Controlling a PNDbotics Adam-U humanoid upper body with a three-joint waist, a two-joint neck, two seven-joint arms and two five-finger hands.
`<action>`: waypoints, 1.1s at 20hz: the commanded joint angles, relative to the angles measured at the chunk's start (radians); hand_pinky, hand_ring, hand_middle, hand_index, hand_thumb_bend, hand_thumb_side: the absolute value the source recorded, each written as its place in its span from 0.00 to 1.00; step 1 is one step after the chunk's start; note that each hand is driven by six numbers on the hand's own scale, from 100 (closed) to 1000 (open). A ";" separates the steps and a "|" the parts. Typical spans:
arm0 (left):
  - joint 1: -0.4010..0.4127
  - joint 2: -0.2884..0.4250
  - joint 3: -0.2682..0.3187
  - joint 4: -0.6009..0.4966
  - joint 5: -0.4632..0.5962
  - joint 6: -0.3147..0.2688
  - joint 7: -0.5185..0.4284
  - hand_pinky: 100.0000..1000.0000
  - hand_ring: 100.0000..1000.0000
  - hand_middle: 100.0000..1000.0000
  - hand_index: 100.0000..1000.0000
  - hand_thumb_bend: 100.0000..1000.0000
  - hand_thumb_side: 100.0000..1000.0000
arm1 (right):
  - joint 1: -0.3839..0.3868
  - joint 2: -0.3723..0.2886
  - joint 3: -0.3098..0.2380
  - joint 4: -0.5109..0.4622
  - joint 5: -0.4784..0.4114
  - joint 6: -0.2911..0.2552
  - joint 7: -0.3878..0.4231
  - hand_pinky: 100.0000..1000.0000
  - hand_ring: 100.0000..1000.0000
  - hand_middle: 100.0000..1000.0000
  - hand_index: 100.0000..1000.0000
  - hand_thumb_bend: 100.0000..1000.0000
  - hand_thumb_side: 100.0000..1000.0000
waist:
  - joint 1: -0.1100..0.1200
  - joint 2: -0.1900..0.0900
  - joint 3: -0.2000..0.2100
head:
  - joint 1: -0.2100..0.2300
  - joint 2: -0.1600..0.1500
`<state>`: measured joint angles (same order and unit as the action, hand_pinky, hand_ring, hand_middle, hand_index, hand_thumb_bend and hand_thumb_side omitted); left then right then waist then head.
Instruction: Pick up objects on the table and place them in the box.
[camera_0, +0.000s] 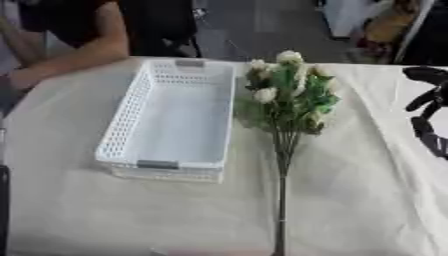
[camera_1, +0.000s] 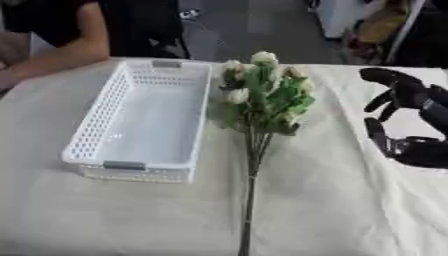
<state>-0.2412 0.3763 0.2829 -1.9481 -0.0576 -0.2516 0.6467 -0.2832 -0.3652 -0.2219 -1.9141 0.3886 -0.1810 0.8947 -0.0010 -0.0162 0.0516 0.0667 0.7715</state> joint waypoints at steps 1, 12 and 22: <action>-0.008 0.035 -0.007 -0.008 0.005 0.002 -0.009 0.42 0.44 0.57 0.66 0.05 0.87 | -0.062 -0.145 0.016 0.012 -0.029 -0.020 -0.006 0.65 0.74 1.00 1.00 0.00 0.11 | -0.004 -0.013 0.000 | 0.017 -0.001; 0.003 0.053 -0.020 -0.003 0.010 0.007 -0.025 0.42 0.44 0.57 0.66 0.05 0.87 | -0.456 -0.505 0.192 0.391 -0.019 -0.159 -0.034 0.89 0.91 0.91 1.00 0.00 0.17 | -0.023 -0.032 0.008 | 0.046 -0.001; -0.005 0.047 -0.037 -0.014 0.018 0.009 -0.046 0.42 0.44 0.57 0.66 0.05 0.86 | -0.752 -0.282 0.321 0.890 0.293 -0.301 0.012 0.93 0.94 0.81 0.95 0.00 0.36 | -0.021 -0.028 0.026 | 0.017 -0.001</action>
<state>-0.2307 0.3988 0.2484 -1.9437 -0.0434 -0.2420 0.6057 -1.0073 -0.6539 0.1017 -1.0651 0.6434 -0.3349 0.7784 -0.0255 -0.0360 0.0778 0.0951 0.7715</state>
